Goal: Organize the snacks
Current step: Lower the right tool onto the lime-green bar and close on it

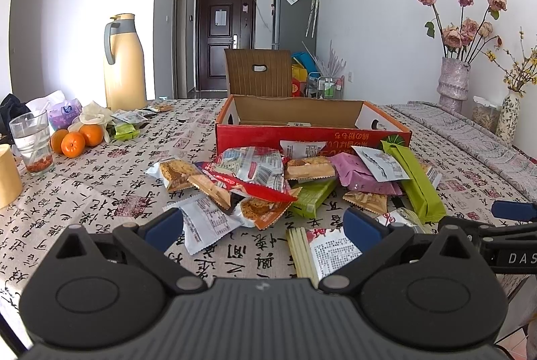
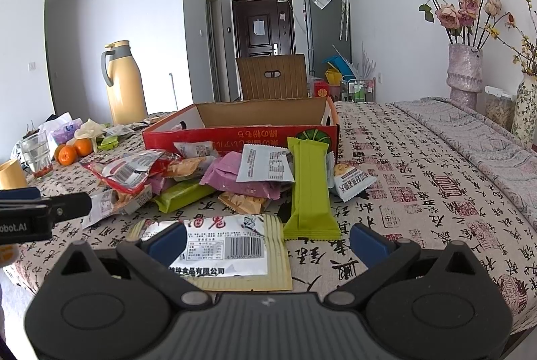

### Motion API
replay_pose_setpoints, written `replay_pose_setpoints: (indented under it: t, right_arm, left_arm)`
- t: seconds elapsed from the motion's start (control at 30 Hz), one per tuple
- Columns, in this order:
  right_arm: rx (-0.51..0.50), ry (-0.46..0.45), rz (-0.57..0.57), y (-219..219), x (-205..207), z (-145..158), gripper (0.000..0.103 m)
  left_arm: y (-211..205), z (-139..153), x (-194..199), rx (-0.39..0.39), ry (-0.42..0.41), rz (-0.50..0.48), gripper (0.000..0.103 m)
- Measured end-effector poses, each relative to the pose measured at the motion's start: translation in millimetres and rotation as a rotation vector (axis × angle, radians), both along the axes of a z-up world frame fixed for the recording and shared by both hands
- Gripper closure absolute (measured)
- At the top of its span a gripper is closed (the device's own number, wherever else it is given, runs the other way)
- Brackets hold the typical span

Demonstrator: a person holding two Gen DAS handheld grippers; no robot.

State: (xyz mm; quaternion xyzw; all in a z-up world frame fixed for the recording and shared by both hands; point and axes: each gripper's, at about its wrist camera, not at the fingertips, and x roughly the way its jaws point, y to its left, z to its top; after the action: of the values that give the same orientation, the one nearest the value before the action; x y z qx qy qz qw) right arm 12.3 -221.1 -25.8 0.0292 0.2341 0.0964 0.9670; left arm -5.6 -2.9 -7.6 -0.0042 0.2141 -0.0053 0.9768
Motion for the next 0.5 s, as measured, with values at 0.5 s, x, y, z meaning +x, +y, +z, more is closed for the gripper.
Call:
replay_pose_setpoints:
  t: [0.5]
  right_arm:
    - [-0.01,0.038,-0.034,-1,30,1,0.0]
  left_arm:
    - [10,-2,29,-0.061,0.053,-0.019,0.0]
